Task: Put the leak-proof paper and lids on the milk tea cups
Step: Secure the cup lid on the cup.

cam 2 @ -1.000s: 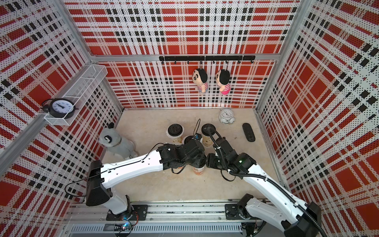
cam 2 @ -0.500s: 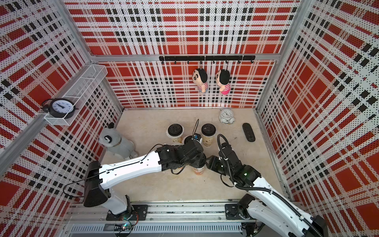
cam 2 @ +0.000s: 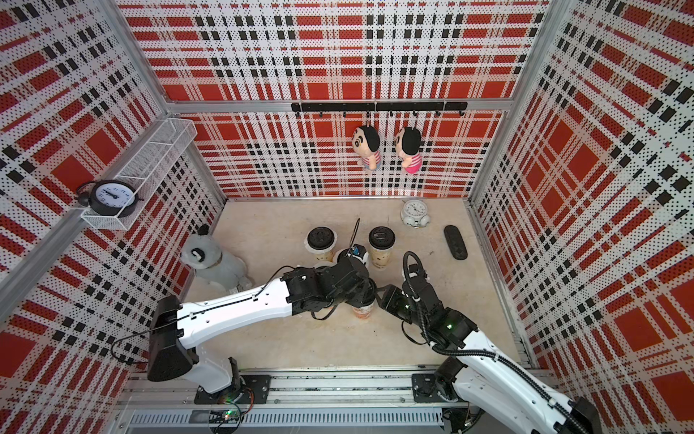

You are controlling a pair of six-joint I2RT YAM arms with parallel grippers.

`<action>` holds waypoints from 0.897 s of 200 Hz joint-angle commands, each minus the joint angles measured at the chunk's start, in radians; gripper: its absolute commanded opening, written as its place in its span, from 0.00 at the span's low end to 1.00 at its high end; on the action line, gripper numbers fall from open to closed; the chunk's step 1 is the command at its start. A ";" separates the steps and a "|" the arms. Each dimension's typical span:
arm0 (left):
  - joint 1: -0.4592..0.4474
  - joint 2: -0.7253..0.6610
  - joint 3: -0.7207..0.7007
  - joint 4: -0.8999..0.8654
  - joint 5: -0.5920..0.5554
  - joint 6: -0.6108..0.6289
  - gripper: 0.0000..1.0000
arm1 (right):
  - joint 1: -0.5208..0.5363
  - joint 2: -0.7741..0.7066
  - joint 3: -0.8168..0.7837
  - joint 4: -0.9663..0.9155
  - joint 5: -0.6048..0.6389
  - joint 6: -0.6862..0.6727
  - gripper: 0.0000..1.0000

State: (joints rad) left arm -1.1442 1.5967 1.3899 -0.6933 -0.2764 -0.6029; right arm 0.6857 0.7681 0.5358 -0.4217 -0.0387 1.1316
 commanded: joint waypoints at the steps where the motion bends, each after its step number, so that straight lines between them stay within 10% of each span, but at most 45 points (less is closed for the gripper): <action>1: -0.015 0.052 -0.068 -0.120 0.121 -0.013 0.28 | 0.008 0.052 -0.089 -0.473 0.103 0.000 0.47; 179: 0.006 0.034 -0.112 -0.110 0.117 -0.019 0.28 | 0.009 0.084 0.296 -0.300 -0.020 -0.316 0.49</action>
State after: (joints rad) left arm -1.1400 1.5764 1.3430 -0.6037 -0.2256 -0.6060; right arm 0.6910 0.8639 0.8074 -0.7647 -0.0132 0.8570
